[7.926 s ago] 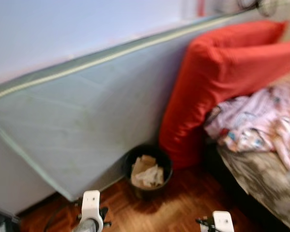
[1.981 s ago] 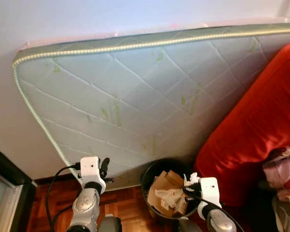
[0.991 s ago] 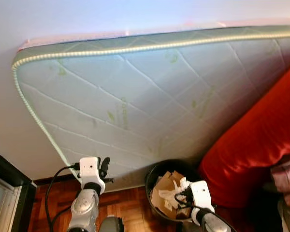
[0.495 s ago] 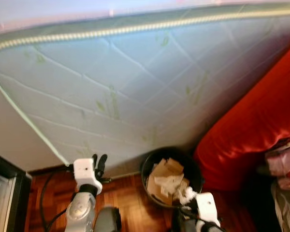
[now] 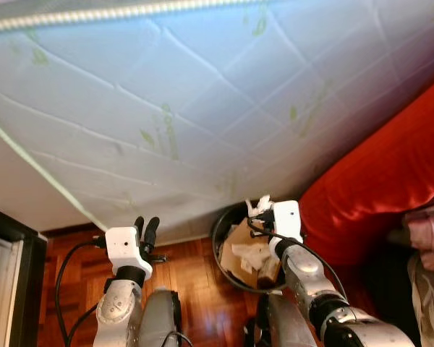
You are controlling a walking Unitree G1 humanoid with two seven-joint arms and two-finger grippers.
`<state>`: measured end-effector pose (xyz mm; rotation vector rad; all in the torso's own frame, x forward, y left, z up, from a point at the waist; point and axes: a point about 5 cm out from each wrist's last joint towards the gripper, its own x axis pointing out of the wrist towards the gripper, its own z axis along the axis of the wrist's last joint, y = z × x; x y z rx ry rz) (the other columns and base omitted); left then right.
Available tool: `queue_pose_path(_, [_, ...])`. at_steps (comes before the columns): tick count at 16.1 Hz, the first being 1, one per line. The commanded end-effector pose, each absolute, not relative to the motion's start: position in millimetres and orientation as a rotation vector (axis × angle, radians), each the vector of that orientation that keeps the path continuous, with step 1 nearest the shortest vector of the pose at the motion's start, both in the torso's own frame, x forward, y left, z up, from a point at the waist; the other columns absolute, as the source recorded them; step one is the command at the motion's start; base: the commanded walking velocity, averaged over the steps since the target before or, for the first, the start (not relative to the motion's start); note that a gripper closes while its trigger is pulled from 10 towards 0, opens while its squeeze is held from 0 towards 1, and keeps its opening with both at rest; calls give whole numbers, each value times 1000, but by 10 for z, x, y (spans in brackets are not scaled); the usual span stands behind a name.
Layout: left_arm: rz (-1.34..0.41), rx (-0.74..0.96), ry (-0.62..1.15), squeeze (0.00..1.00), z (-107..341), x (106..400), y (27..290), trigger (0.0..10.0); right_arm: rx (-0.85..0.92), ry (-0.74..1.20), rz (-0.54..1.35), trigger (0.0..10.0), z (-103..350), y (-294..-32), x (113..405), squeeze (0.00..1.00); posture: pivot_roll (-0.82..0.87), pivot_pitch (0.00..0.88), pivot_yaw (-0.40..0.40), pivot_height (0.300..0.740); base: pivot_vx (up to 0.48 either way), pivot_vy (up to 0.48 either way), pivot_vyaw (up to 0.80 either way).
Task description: Clean up the room
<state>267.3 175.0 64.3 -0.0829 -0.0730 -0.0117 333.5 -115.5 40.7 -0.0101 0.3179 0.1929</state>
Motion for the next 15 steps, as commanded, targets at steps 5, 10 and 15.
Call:
queue_pose_path(5, [4, -87, -28, 0, 623, 2498, 1766, 10000, -85, 424, 134, 10000, 298, -1272, 3297, 0, 180, 351, -50, 635, 0, 0, 0])
queue_pose_path(10, [9, -84, -20, 0, 679, 2464, 1782, 10000, -90, 517, 66, 10000, 101, -1411, 3141, 0, 183, 368, -51, 635, 0, 0, 0])
queue_pose_path(15, [15, -82, -1, 0, 676, 2421, 1800, 10000, -71, 513, 68, 10000, 90, -1419, 3127, 1000, 187, 371, -51, 635, 0, 0, 0])
